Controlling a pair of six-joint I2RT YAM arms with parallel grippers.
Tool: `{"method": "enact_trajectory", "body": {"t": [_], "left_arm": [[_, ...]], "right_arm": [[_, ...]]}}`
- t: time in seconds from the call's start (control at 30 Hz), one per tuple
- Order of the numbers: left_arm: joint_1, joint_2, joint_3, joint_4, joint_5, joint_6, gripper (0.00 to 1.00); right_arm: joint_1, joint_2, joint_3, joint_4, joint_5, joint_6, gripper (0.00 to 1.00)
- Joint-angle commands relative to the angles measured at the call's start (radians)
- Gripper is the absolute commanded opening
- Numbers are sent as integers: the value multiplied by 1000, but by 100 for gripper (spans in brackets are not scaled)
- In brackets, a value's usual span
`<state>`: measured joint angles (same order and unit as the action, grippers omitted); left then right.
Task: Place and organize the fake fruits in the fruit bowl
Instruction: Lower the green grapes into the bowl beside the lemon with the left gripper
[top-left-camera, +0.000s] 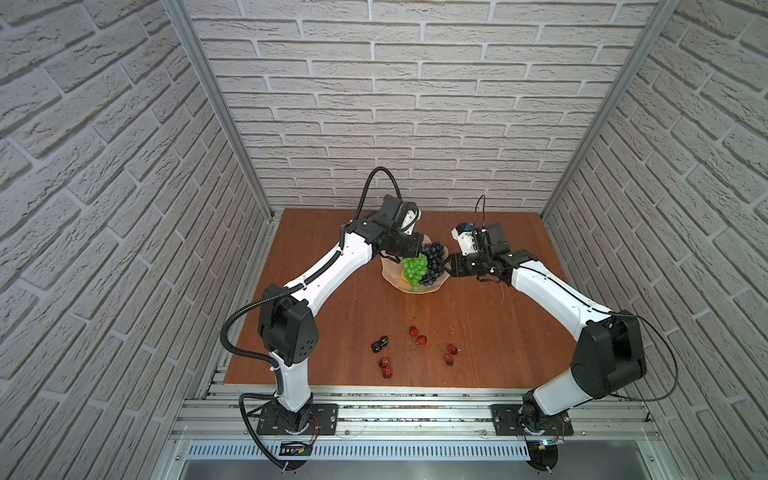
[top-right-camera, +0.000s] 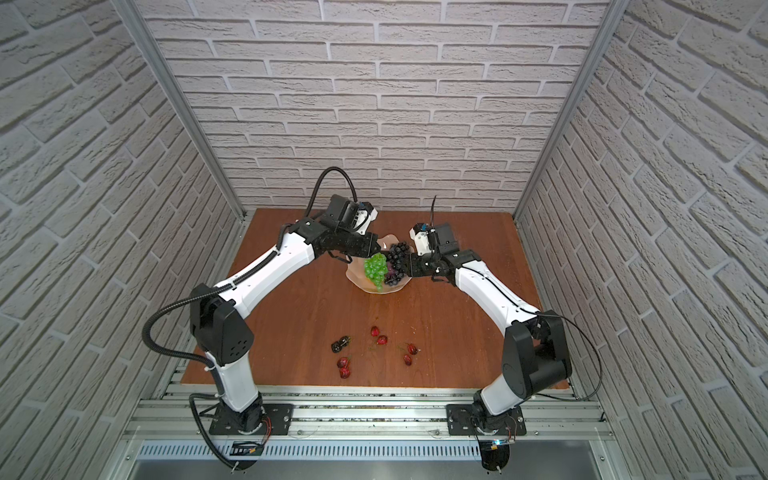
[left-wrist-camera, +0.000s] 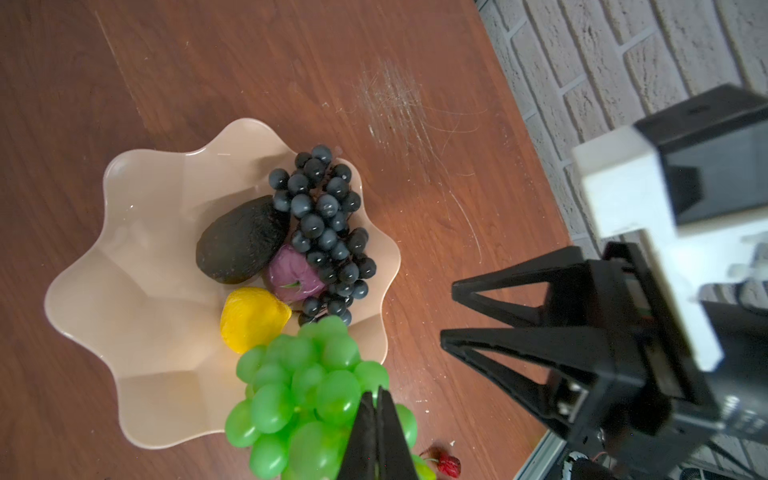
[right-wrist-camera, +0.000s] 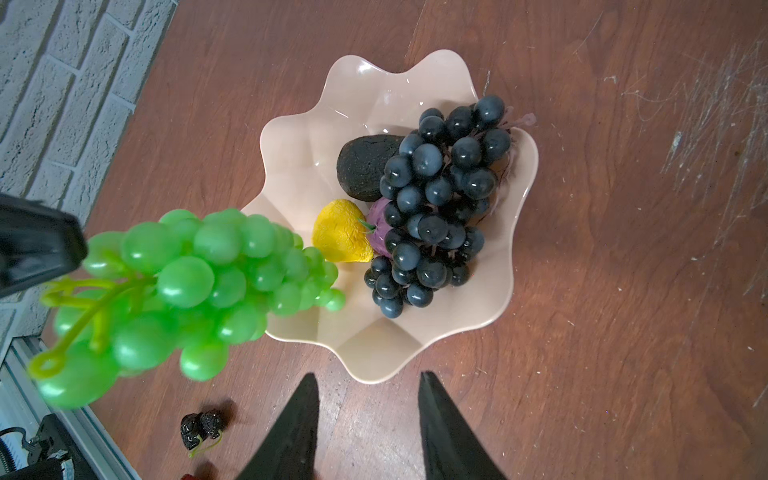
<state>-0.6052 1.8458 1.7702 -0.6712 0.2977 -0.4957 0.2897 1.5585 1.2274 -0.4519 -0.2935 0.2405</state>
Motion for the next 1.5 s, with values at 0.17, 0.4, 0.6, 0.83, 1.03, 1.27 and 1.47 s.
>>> {"method": "enact_trajectory", "body": {"t": [0.17,0.4,0.6,0.83,1.03,1.27,1.47], "left_arm": [[43,-1,-28,51,12,28,0],[69,-3,-38,37,9,42,0],[88,-3,-73,49,0,48,0],[114,16,-73,60,0,58,0],[137,61,-52,70,18,65,0],[161,151,54,41,32,86,0],[166,236,126,13,41,108,0]], "right_arm": [[-4,3,-6,27,-16,3,41],[-4,13,-5,29,-19,5,41],[-4,15,-5,25,-17,2,41],[-4,25,11,18,-23,0,41],[-4,18,11,13,-22,-1,41],[-4,25,32,-10,-14,-23,41],[-4,26,29,-10,-12,-23,41]]}}
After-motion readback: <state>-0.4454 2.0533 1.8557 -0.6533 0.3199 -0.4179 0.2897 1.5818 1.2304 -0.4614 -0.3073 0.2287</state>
